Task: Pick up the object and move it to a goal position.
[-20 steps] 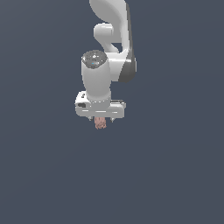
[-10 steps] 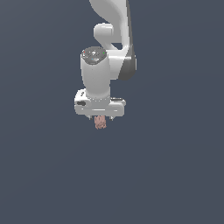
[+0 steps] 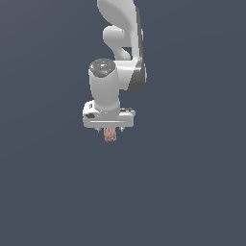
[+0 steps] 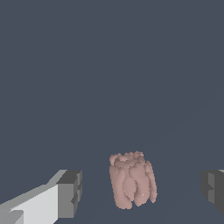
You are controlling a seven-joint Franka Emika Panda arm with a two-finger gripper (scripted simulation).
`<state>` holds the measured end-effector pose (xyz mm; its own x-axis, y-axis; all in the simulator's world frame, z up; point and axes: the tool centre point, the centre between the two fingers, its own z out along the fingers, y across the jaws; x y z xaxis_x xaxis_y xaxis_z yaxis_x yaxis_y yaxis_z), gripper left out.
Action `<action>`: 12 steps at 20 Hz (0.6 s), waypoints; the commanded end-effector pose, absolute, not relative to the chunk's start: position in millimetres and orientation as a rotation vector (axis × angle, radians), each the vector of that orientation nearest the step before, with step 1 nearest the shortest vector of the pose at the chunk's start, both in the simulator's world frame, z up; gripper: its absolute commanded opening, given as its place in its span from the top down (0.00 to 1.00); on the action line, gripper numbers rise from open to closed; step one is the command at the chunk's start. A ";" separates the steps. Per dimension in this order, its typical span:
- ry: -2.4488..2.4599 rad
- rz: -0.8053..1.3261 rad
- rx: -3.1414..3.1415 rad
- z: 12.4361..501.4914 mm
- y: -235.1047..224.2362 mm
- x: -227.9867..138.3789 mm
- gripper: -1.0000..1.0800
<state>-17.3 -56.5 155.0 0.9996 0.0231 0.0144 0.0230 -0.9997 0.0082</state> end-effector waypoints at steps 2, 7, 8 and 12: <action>0.111 0.016 3.133 137.6 -60.7 -30.8 0.04; 0.228 0.007 3.130 112.2 -66.3 -53.5 0.04; 0.247 0.006 3.129 108.3 -67.1 -57.2 0.04; 0.303 0.002 3.126 96.9 -69.4 -68.9 0.04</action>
<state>-64.6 -68.7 100.9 0.9841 0.1777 0.0012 0.1777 -0.9841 0.0016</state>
